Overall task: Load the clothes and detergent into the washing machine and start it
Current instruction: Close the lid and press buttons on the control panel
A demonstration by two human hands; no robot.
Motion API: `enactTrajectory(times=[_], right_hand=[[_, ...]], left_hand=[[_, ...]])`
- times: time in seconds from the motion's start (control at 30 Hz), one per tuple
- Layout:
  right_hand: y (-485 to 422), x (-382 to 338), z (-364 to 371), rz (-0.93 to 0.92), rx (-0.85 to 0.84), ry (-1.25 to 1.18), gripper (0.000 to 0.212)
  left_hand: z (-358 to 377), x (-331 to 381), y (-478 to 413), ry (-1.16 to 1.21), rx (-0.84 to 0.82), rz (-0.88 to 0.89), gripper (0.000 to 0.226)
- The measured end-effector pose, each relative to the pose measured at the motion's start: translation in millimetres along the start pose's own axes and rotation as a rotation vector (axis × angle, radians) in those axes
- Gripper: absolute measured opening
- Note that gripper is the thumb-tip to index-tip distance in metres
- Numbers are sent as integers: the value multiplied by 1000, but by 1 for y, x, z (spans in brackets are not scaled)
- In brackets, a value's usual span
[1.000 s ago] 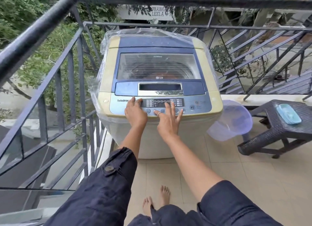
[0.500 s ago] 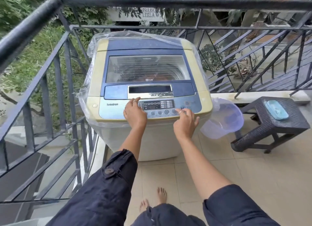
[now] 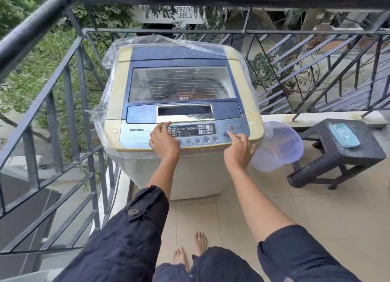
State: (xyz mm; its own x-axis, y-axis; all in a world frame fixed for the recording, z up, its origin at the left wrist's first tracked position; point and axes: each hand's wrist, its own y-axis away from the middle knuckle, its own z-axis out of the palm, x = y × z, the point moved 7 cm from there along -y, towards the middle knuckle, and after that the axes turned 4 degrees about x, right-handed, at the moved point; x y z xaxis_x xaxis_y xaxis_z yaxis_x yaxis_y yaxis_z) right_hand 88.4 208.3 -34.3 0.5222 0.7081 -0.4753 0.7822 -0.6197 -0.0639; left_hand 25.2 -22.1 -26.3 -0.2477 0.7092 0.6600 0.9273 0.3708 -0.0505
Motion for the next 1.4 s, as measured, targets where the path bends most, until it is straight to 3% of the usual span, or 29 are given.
enactTrajectory(times=[0.53, 0.83, 1.4], right_hand=[[1, -14, 1, -94, 9, 186, 41], [-7, -10, -3, -19, 4, 102, 40], [-21, -4, -7, 65, 37, 37, 42]], left_hand=[[2, -6, -3, 3, 15, -30, 61], [2, -5, -4, -4, 17, -42, 63], [-1, -7, -8, 9, 16, -52, 41]])
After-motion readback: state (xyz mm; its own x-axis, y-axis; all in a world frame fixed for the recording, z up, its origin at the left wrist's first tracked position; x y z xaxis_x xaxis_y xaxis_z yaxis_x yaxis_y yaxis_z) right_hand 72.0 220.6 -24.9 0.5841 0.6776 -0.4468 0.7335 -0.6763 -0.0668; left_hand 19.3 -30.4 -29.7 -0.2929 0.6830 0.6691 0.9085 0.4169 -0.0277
